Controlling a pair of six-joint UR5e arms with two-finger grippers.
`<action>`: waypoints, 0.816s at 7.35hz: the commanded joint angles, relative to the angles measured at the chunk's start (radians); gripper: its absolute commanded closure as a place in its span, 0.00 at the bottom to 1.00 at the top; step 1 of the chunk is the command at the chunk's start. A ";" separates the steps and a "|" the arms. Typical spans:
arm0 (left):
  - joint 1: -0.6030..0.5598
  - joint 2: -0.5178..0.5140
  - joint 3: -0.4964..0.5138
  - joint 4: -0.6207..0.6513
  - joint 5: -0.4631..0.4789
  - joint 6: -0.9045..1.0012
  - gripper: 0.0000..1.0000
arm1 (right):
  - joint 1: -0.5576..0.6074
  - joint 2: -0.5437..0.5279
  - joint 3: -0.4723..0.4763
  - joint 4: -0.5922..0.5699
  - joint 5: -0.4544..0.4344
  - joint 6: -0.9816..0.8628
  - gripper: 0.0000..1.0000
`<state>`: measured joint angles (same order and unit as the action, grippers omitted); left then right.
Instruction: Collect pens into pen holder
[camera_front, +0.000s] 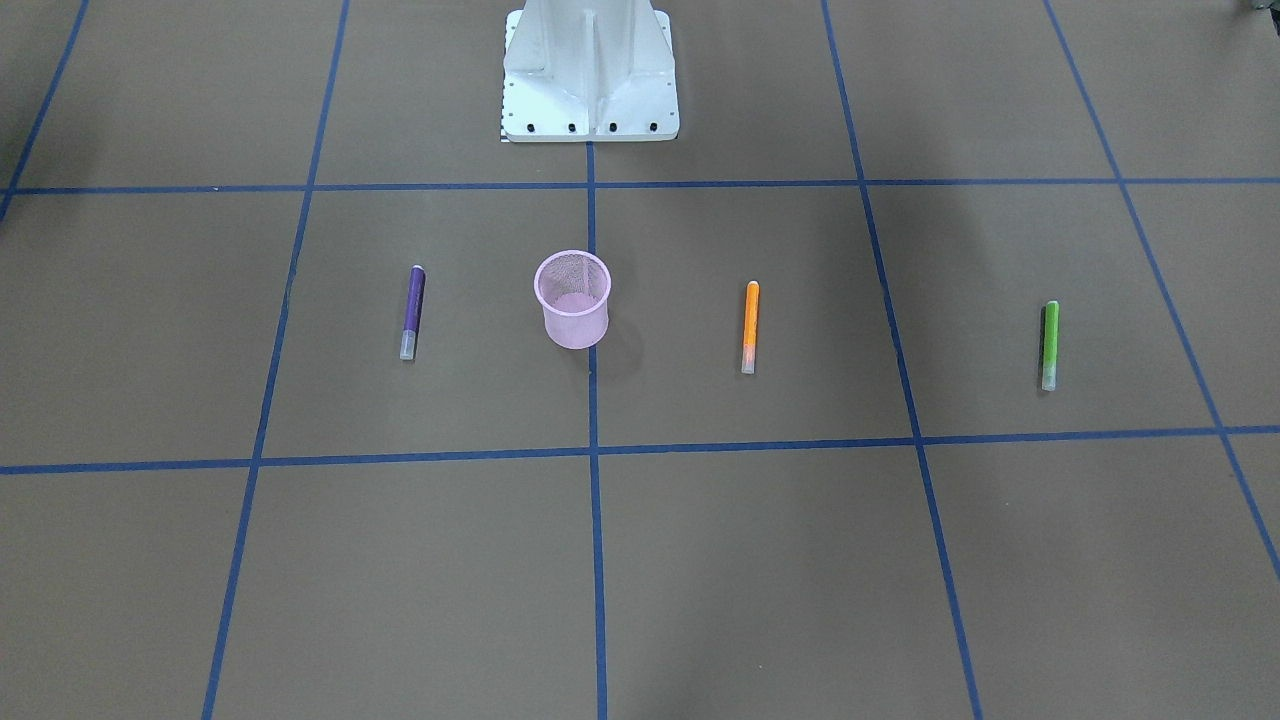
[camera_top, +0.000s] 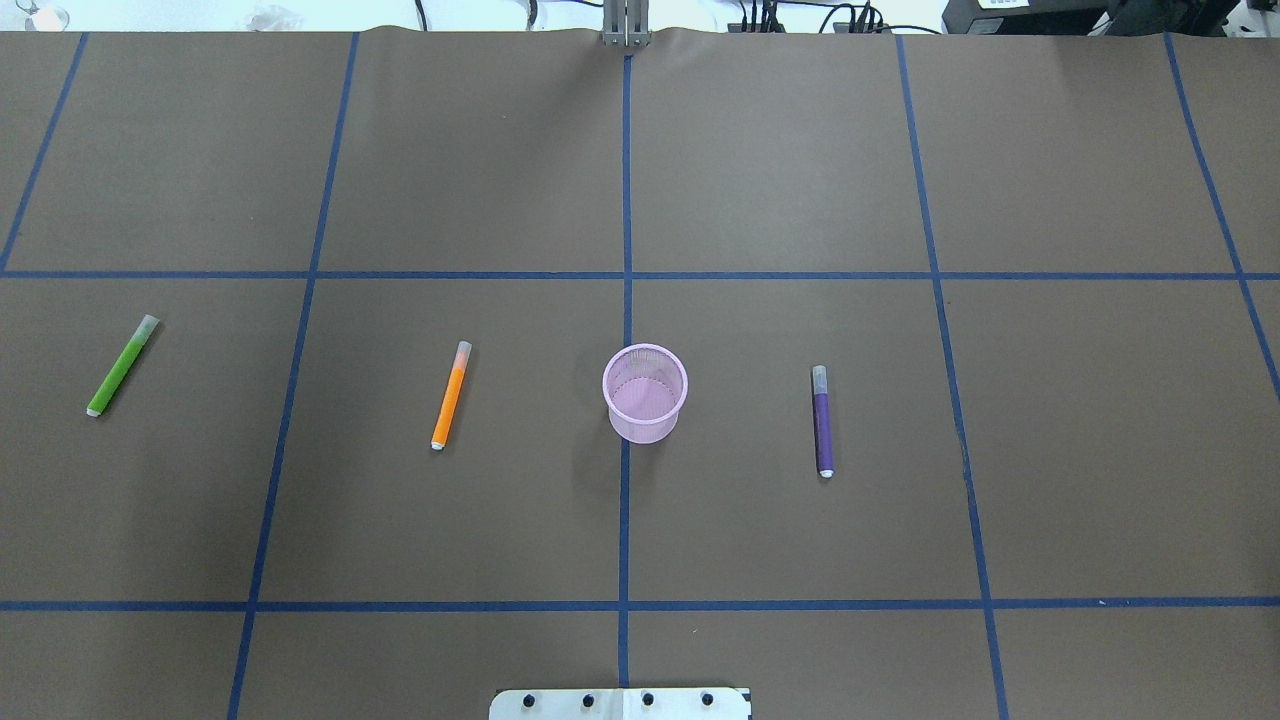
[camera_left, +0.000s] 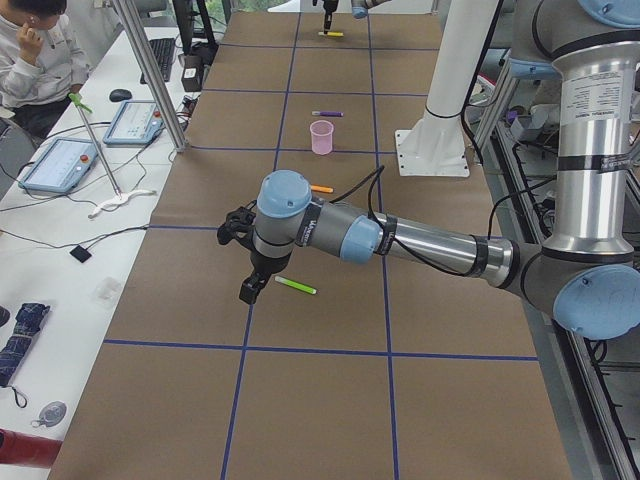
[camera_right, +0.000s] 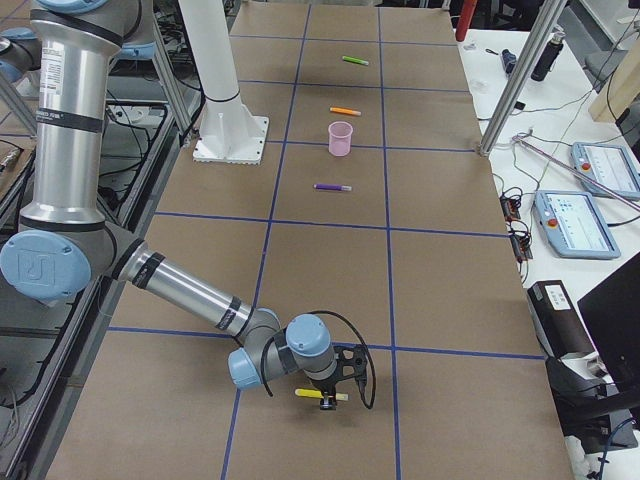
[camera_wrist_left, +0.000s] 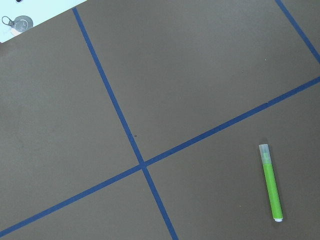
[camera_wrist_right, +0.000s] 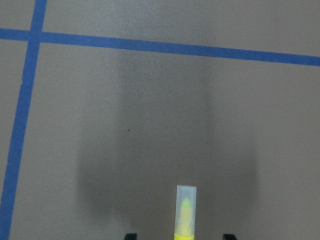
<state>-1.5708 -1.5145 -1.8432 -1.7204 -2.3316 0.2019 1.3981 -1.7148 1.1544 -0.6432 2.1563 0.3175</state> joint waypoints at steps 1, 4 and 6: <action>0.000 0.007 0.001 -0.001 0.000 0.001 0.00 | -0.004 0.006 -0.031 0.025 -0.007 0.002 0.48; 0.000 0.008 0.001 -0.002 0.000 0.001 0.00 | -0.019 0.018 -0.033 0.027 -0.007 0.037 0.64; 0.000 0.008 0.001 -0.001 0.000 0.001 0.00 | -0.025 0.018 -0.033 0.027 -0.007 0.037 0.64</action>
<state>-1.5708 -1.5065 -1.8423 -1.7215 -2.3317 0.2025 1.3769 -1.6973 1.1216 -0.6168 2.1493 0.3534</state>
